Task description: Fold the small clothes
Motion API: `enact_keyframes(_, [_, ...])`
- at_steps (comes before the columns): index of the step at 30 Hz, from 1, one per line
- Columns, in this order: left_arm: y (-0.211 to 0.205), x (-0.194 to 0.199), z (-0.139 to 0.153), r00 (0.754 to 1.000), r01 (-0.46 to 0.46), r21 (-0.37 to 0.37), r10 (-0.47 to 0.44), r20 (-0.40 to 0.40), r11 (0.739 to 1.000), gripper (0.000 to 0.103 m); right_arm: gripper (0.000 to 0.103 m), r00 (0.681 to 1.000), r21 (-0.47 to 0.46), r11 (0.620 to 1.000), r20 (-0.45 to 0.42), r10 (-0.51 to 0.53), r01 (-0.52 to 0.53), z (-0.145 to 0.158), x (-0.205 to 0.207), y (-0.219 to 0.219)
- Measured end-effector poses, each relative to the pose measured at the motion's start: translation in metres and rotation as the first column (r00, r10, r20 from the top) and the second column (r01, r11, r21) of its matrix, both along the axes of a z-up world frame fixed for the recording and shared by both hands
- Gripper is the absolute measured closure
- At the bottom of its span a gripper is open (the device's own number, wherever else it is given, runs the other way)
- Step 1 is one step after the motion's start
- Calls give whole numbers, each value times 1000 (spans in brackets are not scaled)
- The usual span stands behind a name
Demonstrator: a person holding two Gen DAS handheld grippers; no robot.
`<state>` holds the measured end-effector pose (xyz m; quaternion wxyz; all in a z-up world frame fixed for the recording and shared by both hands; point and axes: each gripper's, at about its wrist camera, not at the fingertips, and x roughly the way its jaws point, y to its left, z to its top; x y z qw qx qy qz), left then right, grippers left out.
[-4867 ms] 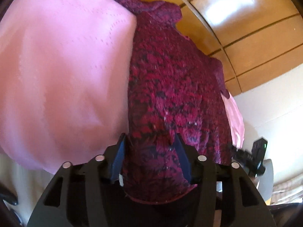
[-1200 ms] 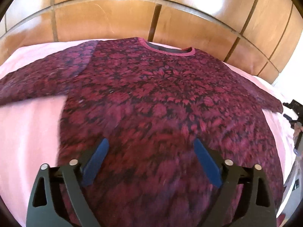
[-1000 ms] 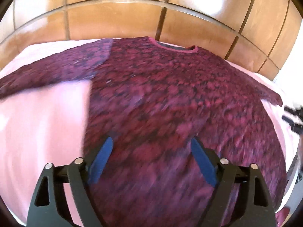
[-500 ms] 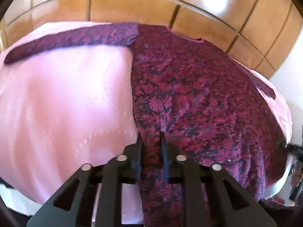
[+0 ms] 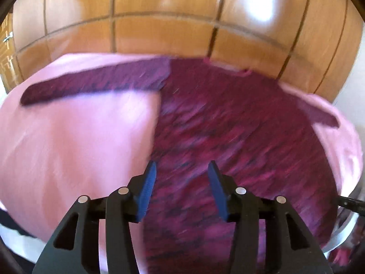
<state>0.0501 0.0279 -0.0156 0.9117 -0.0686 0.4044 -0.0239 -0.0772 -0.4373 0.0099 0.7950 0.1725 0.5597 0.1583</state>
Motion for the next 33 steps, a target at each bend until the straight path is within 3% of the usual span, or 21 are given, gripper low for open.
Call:
enact_keyframes(1, [-10, 4, 3, 1000, 20, -11, -19, 19, 1000, 52, 56, 998, 18, 998, 14, -54, 54, 3, 9, -13])
enact_keyframes(2, [-17, 10, 4, 999, 48, -26, -47, 25, 999, 45, 55, 993, 43, 992, 27, -118, 117, 5, 17, -30])
enact_keyframes(6, [-58, 37, -17, 985, 171, -53, -171, -2, 984, 44, 54, 935, 115, 931, 41, -353, 346, -1, 56, -90])
enact_keyframes(9, [-74, 52, -35, 977, 208, -68, -211, -40, 976, 44, 55, 840, 203, 823, 6, -543, 530, -20, 95, -146])
enact_keyframes(12, [-81, 56, -49, 976, 211, -63, -214, -46, 975, 33, 55, 737, 285, 698, -44, -675, 657, -39, 132, -189])
enact_keyframes(15, [-83, 54, -52, 972, 231, -56, -233, -30, 971, 28, 57, 654, 308, 607, -75, -752, 733, -54, 162, -220])
enact_keyframes(17, [-82, 55, -53, 971, 234, -62, -236, -27, 970, 28, 55, 584, 357, 509, -140, -799, 783, -67, 183, -247])
enact_keyframes(19, [-80, 57, -54, 972, 231, -81, -234, -28, 969, 27, 55, 541, 354, 461, -169, -824, 814, -69, 199, -261])
enact_keyframes(20, [-79, 58, -54, 972, 229, -91, -232, -29, 969, 25, 56, 528, 318, 468, -138, -838, 825, -62, 211, -271])
enact_keyframes(22, [-77, 57, -53, 971, 233, -102, -237, -30, 967, 21, 62, 533, 252, 496, -108, -839, 831, -57, 229, -264])
enact_keyframes(24, [-81, 58, -54, 969, 242, -93, -246, -32, 966, 16, 80, 566, 175, 548, -77, -821, 818, -54, 246, -259])
enact_keyframes(27, [-87, 58, -54, 969, 243, -75, -246, -34, 967, 14, 90, 651, 86, 651, 31, -759, 755, -30, 268, -239])
enact_keyframes(30, [-87, 60, -53, 968, 243, -102, -247, -32, 965, 11, 91, 783, 43, 800, 179, -596, 599, 6, 276, -181])
enact_keyframes(33, [-82, 60, -52, 969, 239, -141, -245, -26, 961, 10, 91, 854, 12, 884, 248, -456, 468, 26, 279, -127])
